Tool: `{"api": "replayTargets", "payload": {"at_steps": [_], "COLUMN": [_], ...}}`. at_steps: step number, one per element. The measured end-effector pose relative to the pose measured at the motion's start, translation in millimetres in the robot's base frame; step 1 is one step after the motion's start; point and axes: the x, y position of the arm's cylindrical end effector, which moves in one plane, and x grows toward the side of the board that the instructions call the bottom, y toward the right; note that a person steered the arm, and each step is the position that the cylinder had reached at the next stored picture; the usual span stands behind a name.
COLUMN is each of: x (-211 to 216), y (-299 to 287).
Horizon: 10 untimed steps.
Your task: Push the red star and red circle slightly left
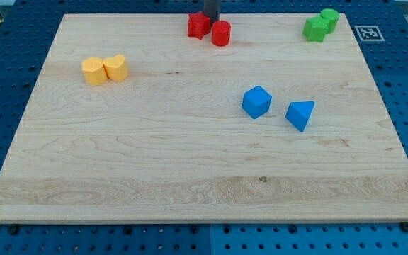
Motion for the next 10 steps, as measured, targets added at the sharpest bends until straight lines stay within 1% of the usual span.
{"api": "replayTargets", "payload": {"at_steps": [2,3,4,5,6,7,9,10], "x": [0,-7,-5,19,47,54,51,49], "y": [-17,29,96,111,106,82,21,3]}}
